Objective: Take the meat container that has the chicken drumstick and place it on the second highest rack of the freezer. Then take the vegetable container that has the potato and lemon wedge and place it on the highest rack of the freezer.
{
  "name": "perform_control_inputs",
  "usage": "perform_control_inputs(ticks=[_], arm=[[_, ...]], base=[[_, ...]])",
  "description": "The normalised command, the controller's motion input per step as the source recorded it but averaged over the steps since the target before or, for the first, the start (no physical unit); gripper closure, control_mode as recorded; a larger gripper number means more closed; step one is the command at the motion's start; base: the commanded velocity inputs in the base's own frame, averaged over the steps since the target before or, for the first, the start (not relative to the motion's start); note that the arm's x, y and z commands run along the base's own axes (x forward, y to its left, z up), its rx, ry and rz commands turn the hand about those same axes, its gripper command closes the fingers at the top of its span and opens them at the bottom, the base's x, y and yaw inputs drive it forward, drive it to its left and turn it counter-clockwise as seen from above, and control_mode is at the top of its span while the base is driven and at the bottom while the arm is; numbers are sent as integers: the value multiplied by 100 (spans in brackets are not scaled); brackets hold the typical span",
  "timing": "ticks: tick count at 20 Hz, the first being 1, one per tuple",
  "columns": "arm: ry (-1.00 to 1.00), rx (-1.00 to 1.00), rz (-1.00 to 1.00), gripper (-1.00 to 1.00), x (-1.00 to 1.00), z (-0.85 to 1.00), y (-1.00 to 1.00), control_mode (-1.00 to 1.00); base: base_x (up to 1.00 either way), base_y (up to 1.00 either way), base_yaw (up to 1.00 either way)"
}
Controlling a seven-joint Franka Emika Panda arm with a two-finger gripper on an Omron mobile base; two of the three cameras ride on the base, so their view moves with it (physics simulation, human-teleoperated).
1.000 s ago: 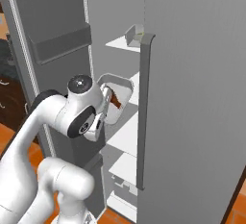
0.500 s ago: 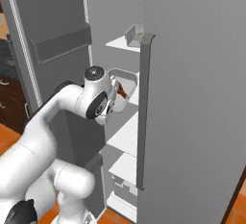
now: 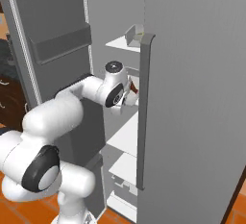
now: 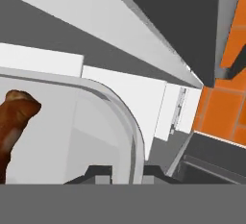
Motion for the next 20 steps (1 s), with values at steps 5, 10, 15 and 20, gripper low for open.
perform_control_inputs(ticks=[5,10,15,20], arm=[[1,0,0,100,97,-46,-26,-100],[0,0,0,100,100,-16,-41,-100],[3,0,0,100,100,-32,-42,-100],[0,0,0,-100,90,-18,-35,-100]], base=[[0,0,0],[0,0,0],[0,0,0],[0,0,0]])
